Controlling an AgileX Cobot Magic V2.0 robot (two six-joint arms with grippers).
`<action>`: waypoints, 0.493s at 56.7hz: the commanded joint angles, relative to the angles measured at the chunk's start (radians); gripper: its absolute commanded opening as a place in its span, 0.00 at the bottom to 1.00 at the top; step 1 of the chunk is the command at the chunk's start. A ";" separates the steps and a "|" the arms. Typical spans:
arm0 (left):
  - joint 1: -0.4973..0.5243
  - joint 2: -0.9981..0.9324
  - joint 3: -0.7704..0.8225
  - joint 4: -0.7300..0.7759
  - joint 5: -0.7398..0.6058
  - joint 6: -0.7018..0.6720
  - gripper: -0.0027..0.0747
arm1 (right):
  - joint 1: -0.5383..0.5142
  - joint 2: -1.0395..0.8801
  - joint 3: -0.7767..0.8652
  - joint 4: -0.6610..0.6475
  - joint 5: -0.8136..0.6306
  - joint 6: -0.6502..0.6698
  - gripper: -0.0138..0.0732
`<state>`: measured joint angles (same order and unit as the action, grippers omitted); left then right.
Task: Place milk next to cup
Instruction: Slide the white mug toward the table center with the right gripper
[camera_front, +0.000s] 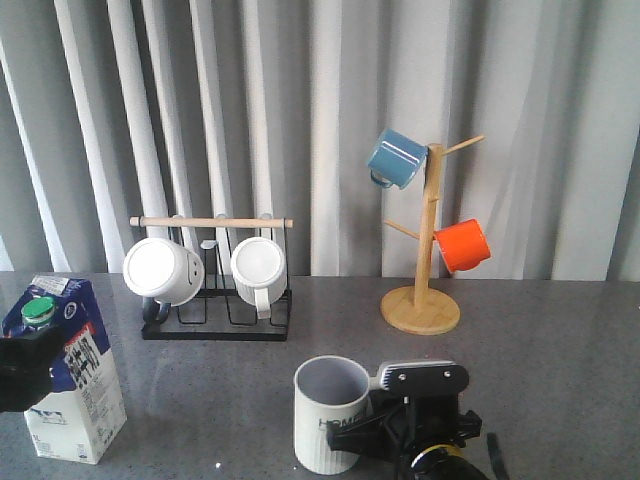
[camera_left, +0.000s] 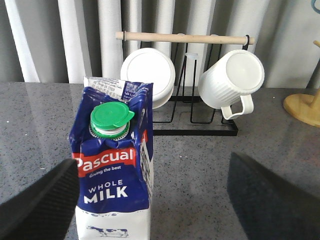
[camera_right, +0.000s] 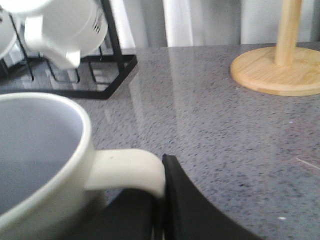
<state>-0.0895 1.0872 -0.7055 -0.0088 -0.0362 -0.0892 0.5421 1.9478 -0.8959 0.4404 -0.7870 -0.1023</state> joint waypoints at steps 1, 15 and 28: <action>-0.005 -0.014 -0.035 -0.008 -0.077 -0.009 0.79 | 0.024 -0.023 -0.053 0.015 -0.087 -0.085 0.21; -0.005 -0.014 -0.035 -0.008 -0.077 -0.009 0.79 | 0.035 -0.021 -0.055 0.018 -0.066 -0.091 0.40; -0.005 -0.014 -0.035 -0.008 -0.077 -0.009 0.79 | 0.035 -0.093 0.051 -0.036 -0.064 -0.072 0.52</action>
<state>-0.0895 1.0872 -0.7055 -0.0088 -0.0362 -0.0892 0.5765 1.9390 -0.8701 0.4493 -0.7764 -0.1776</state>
